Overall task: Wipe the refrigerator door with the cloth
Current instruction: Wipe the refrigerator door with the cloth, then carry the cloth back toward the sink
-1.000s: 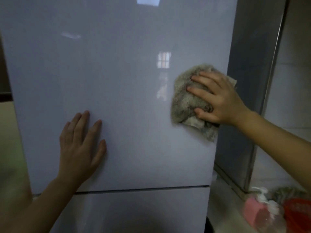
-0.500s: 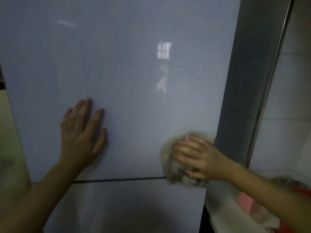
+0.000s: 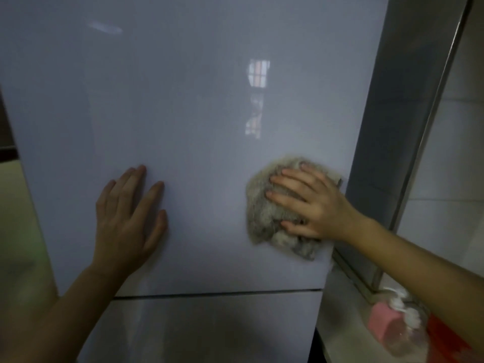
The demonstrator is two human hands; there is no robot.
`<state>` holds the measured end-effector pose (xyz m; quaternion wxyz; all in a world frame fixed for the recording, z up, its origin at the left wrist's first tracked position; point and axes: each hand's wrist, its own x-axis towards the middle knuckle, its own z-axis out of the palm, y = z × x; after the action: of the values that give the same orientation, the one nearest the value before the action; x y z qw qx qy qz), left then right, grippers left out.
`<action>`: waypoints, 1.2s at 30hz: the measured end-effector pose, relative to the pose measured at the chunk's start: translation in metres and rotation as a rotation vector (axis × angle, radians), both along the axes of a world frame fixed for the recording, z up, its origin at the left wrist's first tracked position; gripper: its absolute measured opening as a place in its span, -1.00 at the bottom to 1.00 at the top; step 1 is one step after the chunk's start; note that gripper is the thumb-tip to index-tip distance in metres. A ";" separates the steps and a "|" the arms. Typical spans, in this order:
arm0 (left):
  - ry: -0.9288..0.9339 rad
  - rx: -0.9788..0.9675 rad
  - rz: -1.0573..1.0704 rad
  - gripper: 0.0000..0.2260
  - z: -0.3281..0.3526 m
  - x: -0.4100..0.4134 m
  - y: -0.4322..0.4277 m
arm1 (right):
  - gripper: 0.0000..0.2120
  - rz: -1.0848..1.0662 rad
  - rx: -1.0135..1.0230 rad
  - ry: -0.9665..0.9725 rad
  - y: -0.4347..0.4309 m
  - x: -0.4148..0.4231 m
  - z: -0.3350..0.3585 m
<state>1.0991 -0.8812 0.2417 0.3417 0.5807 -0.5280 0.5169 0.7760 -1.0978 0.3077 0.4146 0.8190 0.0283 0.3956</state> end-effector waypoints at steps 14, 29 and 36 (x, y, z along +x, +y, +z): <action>0.116 0.098 0.007 -0.56 0.065 -0.015 0.011 | -0.41 0.041 0.182 -0.165 0.035 0.046 0.127; 0.495 0.421 -0.015 -0.63 -0.016 -0.063 0.069 | -0.61 -0.051 0.356 0.169 0.054 0.013 -0.022; 0.823 0.747 0.034 -0.64 -0.129 -0.105 0.120 | -0.61 -0.172 1.474 0.150 0.129 -0.022 -0.174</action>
<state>0.9946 -0.7608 0.1132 0.2823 0.8248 -0.4889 0.0302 0.7544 -0.9688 0.1341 -0.2154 0.9089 -0.2804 0.2211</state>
